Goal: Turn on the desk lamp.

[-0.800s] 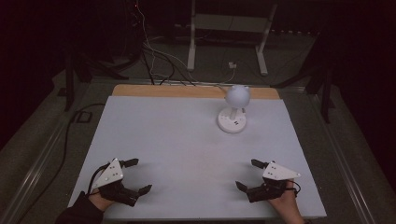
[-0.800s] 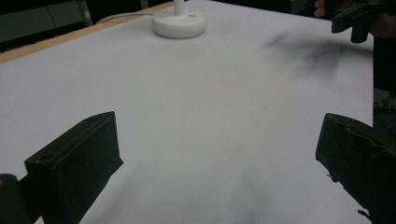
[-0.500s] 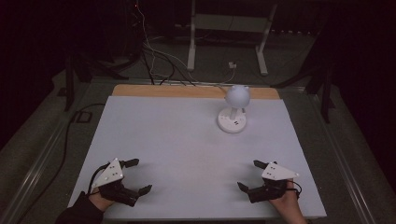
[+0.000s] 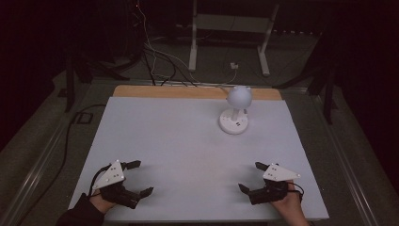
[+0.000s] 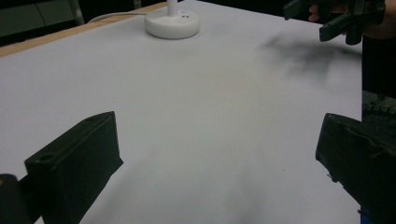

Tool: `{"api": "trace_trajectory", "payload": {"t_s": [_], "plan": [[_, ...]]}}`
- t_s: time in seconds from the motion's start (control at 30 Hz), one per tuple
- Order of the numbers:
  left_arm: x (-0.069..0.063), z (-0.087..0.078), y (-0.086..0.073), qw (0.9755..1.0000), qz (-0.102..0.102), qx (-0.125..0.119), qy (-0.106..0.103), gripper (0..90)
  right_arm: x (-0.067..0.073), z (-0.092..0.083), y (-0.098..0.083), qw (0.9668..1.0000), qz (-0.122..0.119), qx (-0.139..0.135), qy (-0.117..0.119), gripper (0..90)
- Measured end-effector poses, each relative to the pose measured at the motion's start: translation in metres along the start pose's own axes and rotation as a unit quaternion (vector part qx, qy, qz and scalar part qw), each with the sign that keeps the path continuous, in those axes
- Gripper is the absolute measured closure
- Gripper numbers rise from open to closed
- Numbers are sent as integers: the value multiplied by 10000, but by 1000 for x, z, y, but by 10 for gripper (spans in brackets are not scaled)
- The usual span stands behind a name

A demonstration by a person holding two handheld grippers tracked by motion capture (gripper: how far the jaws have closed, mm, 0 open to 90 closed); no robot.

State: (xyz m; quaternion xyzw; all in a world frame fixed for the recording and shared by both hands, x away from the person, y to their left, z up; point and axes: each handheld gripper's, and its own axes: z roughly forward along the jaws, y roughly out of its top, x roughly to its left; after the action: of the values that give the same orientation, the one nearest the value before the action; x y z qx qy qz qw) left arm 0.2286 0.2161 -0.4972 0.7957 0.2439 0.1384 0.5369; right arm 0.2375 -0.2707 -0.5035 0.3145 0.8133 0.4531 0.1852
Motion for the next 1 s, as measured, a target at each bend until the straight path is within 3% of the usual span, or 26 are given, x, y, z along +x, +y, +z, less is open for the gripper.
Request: {"api": "trace_trajectory", "payload": {"t_s": [0.4,1.0], "plan": [[-2,1,0,10000,14,-13,-54,4,2,-5,9,9996,247,-139,-21,0],[-1,0,1,10000,-15,-46,-54,4,-1,-17,41,9986,278,-331,-290,0]]}}
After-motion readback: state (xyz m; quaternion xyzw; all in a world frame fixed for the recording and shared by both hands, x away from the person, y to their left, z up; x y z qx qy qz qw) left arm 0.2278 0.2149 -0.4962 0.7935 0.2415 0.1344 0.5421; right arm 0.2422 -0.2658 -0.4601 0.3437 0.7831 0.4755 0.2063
